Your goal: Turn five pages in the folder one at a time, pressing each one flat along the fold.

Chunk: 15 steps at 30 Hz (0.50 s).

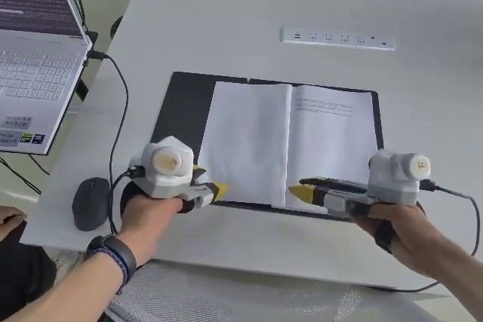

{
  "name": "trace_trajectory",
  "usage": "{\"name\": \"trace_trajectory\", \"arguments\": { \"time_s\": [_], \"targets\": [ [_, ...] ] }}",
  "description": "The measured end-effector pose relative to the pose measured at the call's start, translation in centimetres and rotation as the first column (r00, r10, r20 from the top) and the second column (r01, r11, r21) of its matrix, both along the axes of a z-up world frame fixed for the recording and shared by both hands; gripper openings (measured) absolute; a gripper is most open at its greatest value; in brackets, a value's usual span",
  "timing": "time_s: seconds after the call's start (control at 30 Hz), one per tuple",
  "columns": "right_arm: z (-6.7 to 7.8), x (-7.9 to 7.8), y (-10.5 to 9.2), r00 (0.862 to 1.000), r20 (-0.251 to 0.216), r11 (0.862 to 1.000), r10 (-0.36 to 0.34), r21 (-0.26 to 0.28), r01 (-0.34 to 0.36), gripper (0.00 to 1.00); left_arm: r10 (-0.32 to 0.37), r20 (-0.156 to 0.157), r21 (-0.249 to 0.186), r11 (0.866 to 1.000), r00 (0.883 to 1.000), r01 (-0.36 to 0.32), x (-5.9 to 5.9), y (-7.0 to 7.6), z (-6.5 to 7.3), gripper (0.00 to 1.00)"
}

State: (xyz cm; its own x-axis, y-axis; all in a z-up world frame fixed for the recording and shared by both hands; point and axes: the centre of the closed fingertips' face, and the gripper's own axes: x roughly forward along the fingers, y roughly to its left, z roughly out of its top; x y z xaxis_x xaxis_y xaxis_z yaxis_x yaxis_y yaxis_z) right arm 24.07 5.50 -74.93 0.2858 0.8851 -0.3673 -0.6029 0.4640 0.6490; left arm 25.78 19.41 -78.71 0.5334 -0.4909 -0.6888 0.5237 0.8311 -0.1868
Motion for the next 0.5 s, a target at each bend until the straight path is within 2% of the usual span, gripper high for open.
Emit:
{"name": "trace_trajectory", "arguments": {
  "time_s": [0.17,0.3,0.37,0.5],
  "targets": [
    [0.2,0.6,-2.1,0.998,0.030,0.997,-0.062,-0.038,0.063,0.37,-0.024,0.021,0.002,1.000,1.000,0.024,0.0,-0.4,0.7,0.38],
    [0.8,1.2,-4.3,0.991,0.069,0.990,-0.113,-0.076,0.118,0.46,-0.046,0.045,0.009,0.999,0.998,0.046,0.0,-0.6,1.8,0.41],
    [0.9,1.3,-5.4,0.989,0.082,0.987,-0.123,-0.094,0.130,0.49,-0.078,0.062,0.022,0.997,0.995,0.077,0.0,-0.9,2.4,0.43],
    [1.5,1.4,-7.6,0.983,0.114,0.980,-0.142,-0.122,0.156,0.52,-0.101,0.077,0.039,0.994,0.992,0.098,-0.1,-0.7,3.3,0.47]
  ]
}}
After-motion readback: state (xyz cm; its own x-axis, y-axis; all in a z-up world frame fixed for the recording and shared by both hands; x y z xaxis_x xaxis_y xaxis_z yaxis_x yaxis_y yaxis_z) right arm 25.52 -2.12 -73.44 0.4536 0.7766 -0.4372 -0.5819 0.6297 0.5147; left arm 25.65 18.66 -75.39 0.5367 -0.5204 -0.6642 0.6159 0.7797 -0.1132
